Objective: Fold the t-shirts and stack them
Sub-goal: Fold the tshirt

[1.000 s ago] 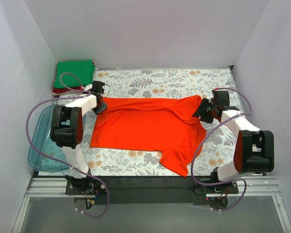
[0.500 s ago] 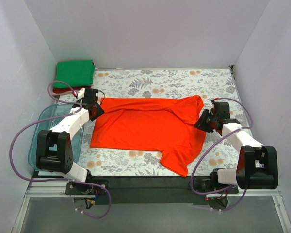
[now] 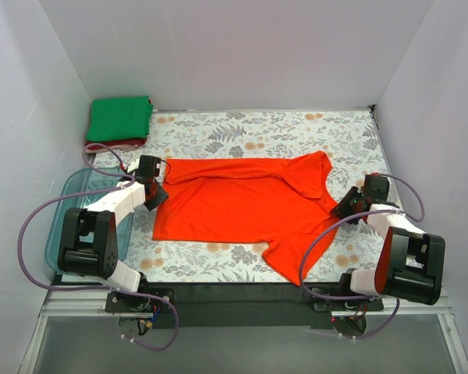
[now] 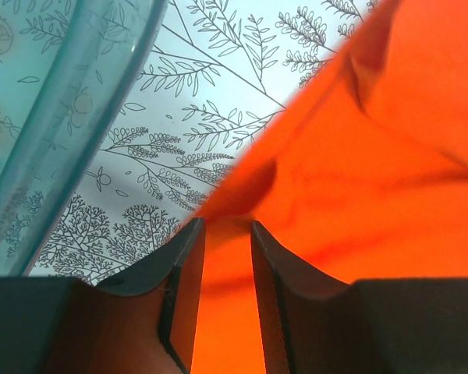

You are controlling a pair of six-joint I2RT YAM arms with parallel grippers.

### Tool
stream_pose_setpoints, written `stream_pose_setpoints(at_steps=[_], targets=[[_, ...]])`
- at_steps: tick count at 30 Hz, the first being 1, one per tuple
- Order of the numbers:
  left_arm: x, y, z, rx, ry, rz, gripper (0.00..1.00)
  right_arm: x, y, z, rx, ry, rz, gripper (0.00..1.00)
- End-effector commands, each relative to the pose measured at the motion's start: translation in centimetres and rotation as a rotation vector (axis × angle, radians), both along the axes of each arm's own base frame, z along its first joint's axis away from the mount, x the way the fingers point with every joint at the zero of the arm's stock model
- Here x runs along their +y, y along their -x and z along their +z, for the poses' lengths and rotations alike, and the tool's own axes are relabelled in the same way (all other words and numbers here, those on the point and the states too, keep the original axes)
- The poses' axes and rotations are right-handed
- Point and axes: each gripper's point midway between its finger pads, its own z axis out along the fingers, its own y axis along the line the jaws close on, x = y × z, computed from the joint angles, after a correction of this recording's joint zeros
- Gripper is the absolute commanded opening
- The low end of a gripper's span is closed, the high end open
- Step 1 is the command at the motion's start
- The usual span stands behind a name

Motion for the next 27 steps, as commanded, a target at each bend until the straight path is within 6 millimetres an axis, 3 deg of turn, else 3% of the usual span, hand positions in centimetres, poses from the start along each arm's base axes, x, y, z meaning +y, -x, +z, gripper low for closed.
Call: stream_pose_setpoints(at_steps=[1,4,11,14,17,18,21,27], targets=[[-0.2,-1.1,2.0,-0.068,0.008,0.009,0.29,-4.1,2.0,-2.0,0.087,0.071,-0.163,0.34],[-0.5,-2.2,2.7,-0.09,0.021,0.013,0.29,-5.0,0.9,-0.7,0.04,0.1,-0.194,0.34],[-2.7,-3.5,2.6,-0.094,0.095,-0.033,0.34,-1.9,-2.1,3.6,-0.136,0.109,-0.04,0.36],[-3.5,-3.8,2.3,-0.091,0.09,-0.071,0.34,1.3,-2.8,6.0,-0.232,0.123,0.092,0.36],[-3.6,-4.1,1.4,-0.073,0.067,-0.088,0.34,6.1,-3.4,8.3,-0.33,0.12,0.301,0.36],[-3.6,-4.4,1.4,-0.075,0.064,-0.092,0.34,8.1,-3.0,8.2,-0.333,0.117,0.386,0.35],[-3.8,-5.0,1.0,-0.068,0.057,-0.103,0.33,11.7,-2.2,7.5,-0.316,0.075,0.532,0.35],[-4.8,-5.3,0.3,-0.05,0.037,-0.141,0.32,16.5,-0.3,4.8,-0.255,0.024,0.717,0.36]])
